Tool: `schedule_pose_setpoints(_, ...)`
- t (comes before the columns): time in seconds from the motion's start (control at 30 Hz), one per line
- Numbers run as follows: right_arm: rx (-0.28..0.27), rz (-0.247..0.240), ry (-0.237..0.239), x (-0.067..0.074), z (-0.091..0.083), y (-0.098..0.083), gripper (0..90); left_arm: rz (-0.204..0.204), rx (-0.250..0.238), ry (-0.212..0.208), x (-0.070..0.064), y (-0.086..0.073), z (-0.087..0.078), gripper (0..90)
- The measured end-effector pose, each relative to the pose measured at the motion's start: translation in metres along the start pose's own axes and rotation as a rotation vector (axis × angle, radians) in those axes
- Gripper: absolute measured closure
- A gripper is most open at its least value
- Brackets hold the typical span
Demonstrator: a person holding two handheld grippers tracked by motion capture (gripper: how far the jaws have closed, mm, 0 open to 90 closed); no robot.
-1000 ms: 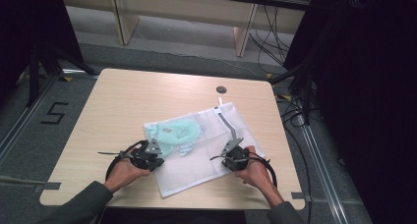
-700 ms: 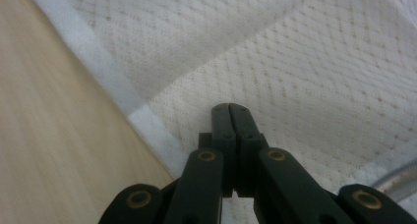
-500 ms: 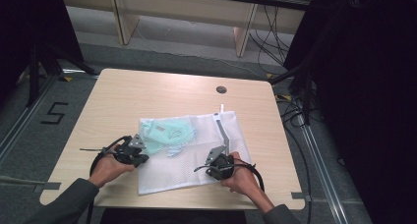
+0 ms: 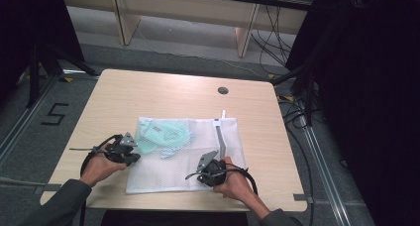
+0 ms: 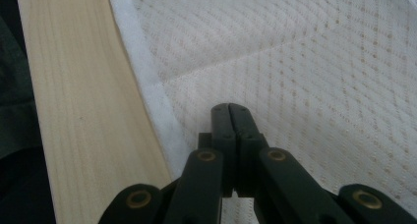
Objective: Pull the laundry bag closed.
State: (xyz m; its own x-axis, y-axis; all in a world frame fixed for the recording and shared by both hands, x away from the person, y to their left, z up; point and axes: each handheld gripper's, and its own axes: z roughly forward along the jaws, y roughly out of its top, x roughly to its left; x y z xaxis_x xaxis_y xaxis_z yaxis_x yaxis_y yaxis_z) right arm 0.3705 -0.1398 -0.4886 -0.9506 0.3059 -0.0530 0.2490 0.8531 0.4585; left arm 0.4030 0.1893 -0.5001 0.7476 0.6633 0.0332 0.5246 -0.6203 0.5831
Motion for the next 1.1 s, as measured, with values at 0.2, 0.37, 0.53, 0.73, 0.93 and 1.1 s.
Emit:
schedule_pose_setpoints(0.2,-0.002,0.001,0.01,-0.001,0.0,0.0,90.0,-0.001,0.011,0.002,0.0,0.0,0.0,88.9)
schedule_pose_setpoints(0.37,-0.01,0.015,0.019,-0.003,0.0,-0.002,90.0,0.026,0.026,0.019,-0.001,0.001,-0.002,88.7)
schedule_pose_setpoints(0.53,-0.02,0.059,0.043,-0.005,-0.005,-0.005,89.5,0.015,0.023,0.023,0.0,0.001,-0.001,87.6)
schedule_pose_setpoints(0.73,-0.09,0.05,-0.045,-0.021,-0.029,-0.015,87.5,-0.033,-0.017,-0.001,0.002,0.001,-0.009,83.1)
schedule_pose_setpoints(0.93,-0.103,0.101,-0.053,-0.022,-0.047,-0.04,78.8,-0.077,-0.141,-0.077,-0.02,0.013,-0.014,71.2)
schedule_pose_setpoints(1.1,-0.082,0.143,-0.029,-0.011,-0.05,-0.049,73.9,-0.057,-0.17,-0.135,-0.039,0.021,-0.013,57.2)
